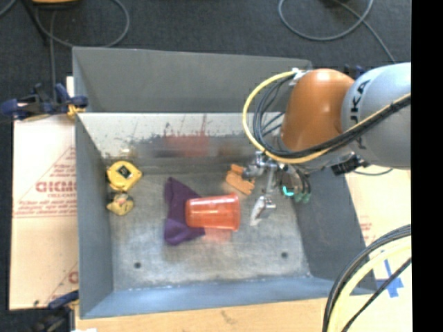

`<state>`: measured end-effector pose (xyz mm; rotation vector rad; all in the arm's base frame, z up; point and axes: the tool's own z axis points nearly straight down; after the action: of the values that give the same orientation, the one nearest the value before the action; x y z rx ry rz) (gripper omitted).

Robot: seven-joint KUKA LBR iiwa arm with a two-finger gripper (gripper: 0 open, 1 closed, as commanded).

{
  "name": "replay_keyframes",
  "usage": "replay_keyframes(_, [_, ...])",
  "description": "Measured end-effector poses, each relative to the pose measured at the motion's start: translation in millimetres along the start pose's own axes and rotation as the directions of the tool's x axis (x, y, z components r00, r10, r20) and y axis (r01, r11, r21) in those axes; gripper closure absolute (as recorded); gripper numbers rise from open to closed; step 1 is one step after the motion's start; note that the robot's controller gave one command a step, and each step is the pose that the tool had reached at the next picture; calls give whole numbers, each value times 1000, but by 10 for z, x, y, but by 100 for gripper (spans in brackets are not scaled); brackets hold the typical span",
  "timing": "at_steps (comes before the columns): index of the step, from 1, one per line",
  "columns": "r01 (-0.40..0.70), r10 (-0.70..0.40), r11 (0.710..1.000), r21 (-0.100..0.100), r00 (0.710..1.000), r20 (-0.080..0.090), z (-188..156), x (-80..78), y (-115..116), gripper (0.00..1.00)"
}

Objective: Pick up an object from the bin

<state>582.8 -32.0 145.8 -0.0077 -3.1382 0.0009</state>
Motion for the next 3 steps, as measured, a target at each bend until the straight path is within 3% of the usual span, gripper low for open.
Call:
replay_keyframes(1, [1,-1,1000,1,1000,8,-43,-20,-2,0])
replay_keyframes(2, [143,-143,990,3,990,14,466,21,249,0])
replay_keyframes(3, [186,-186,983,1,982,10,564,34,292,0])
